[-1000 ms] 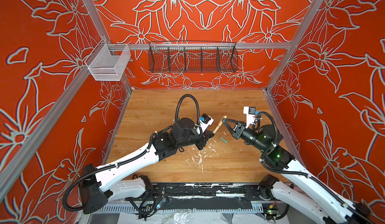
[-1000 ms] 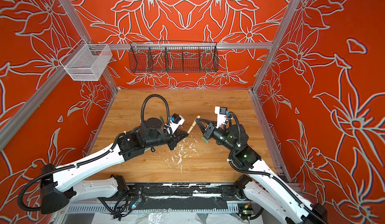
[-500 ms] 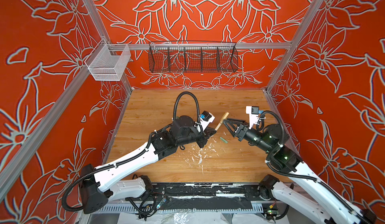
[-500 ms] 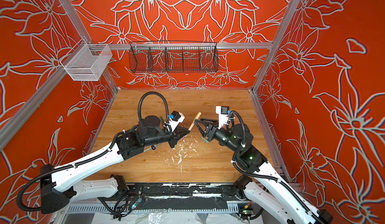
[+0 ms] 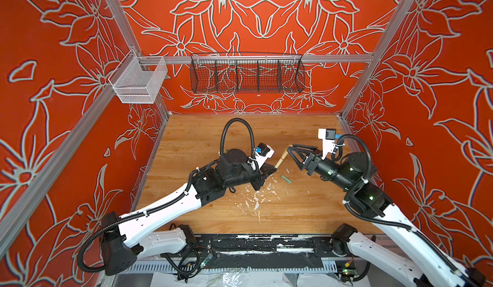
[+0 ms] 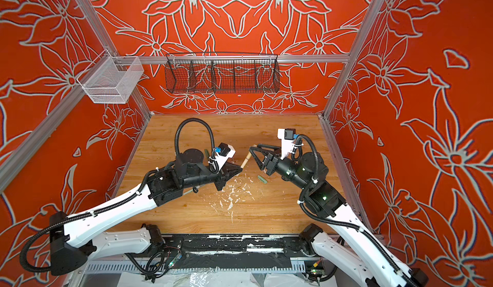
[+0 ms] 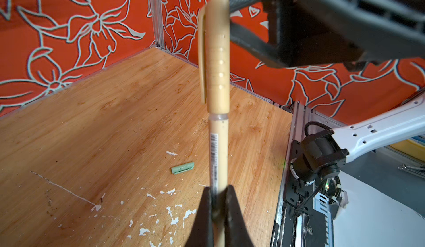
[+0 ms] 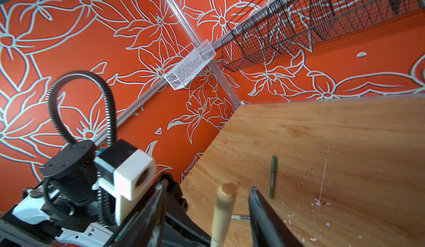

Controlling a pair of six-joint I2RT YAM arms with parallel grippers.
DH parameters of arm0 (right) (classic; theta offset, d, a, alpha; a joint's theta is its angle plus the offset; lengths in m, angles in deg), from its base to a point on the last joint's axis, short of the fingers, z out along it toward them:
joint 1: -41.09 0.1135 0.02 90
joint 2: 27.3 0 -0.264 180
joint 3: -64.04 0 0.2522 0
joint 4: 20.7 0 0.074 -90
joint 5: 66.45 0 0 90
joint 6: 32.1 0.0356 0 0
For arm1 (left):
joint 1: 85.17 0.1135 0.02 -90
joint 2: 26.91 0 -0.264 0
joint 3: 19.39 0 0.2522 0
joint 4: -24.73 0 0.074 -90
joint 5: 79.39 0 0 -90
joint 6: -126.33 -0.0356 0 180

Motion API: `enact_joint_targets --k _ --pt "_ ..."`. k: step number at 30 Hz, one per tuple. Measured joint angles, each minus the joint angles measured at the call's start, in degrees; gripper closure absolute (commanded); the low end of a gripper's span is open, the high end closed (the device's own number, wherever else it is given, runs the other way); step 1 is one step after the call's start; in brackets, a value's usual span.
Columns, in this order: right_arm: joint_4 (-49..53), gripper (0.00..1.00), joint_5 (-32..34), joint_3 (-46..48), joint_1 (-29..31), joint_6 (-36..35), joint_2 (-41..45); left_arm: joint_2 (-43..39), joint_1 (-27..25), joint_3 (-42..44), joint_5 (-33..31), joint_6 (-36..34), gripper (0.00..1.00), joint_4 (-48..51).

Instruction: Insert the pens into the pen caps

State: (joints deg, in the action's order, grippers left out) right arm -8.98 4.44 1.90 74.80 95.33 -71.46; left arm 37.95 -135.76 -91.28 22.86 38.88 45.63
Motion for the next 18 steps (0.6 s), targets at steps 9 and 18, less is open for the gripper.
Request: enact_joint_targets --k 9,18 --pt "-3.48 0.55 -4.07 0.00 0.00 1.64 -2.05 -0.66 0.00 0.11 0.52 0.02 1.00 0.04" --pt "-4.48 0.71 -4.42 0.00 0.00 2.27 -2.58 -1.07 0.00 0.11 0.55 0.00 1.00 -0.02"
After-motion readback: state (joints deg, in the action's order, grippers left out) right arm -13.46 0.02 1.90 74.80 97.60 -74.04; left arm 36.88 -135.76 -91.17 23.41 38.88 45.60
